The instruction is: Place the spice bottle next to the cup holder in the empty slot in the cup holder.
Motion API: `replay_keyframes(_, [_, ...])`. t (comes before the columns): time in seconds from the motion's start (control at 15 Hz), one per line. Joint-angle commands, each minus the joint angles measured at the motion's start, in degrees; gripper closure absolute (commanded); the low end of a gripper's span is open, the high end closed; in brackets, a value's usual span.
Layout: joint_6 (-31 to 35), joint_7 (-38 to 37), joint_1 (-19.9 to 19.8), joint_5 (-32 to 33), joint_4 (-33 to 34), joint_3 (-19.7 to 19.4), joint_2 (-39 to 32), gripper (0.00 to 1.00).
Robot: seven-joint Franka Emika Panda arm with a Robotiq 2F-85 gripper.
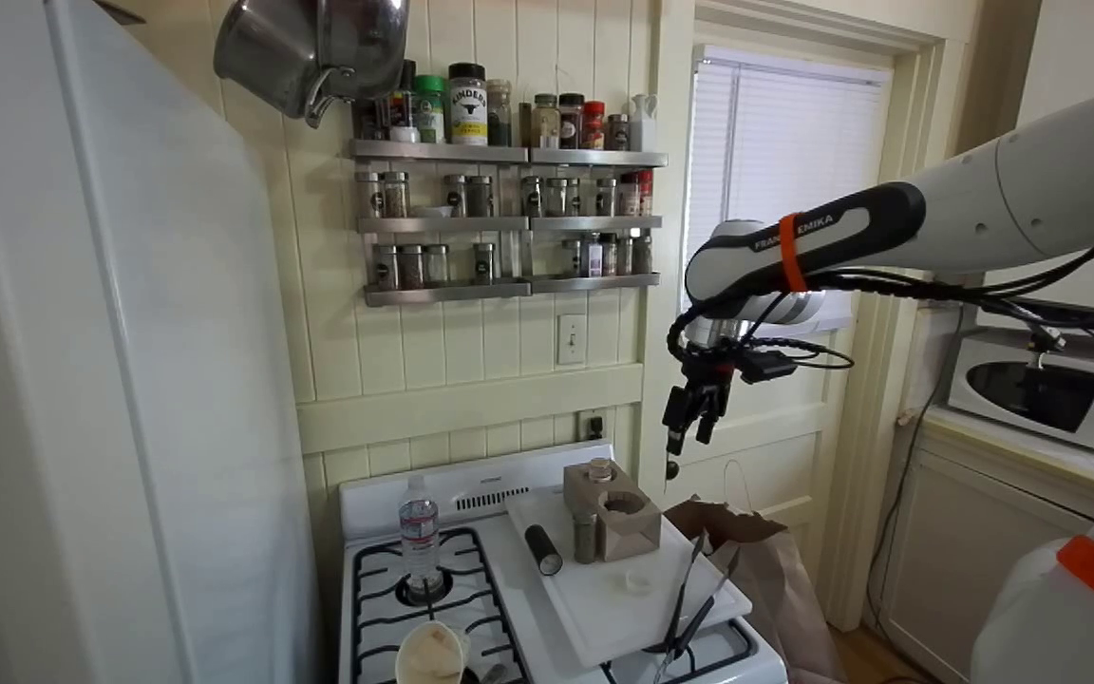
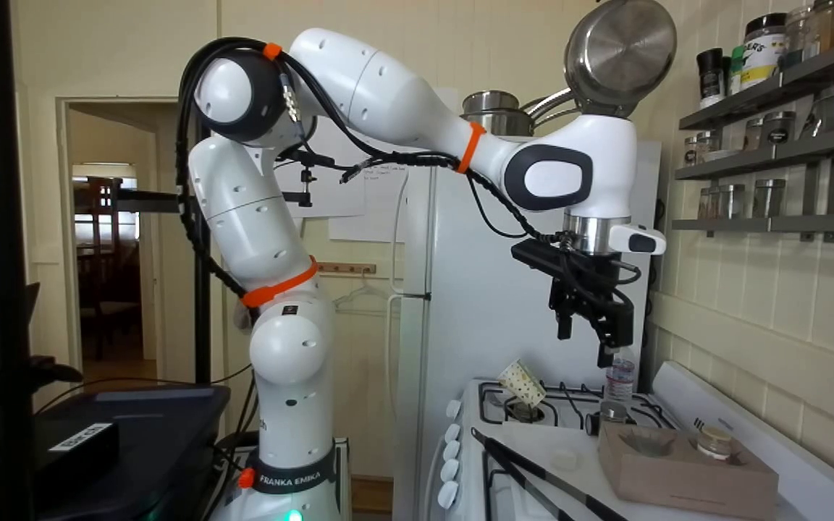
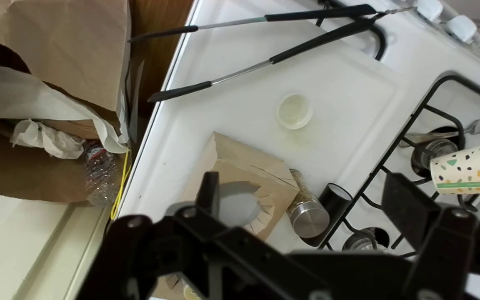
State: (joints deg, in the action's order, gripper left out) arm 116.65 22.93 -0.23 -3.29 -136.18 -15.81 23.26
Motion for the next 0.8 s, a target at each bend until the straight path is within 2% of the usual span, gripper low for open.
replay_keyframes(0.0, [-0.2,0.5,-1.4,-0.6,0.1,1.3,-0.2,0.00])
replay_keyframes(0.33, [-0.2,0.5,-1.4,-0.6,0.1,1.3,-0.2,0.00])
replay_keyframes(0.53, [4.4,4.8,0.6,-2.4,-1.3,1.6,-0.6,0.00])
replay_keyframes(0.73, [8.2,10.8,1.9,-0.1,-2.2,3.3,-2.1,0.00])
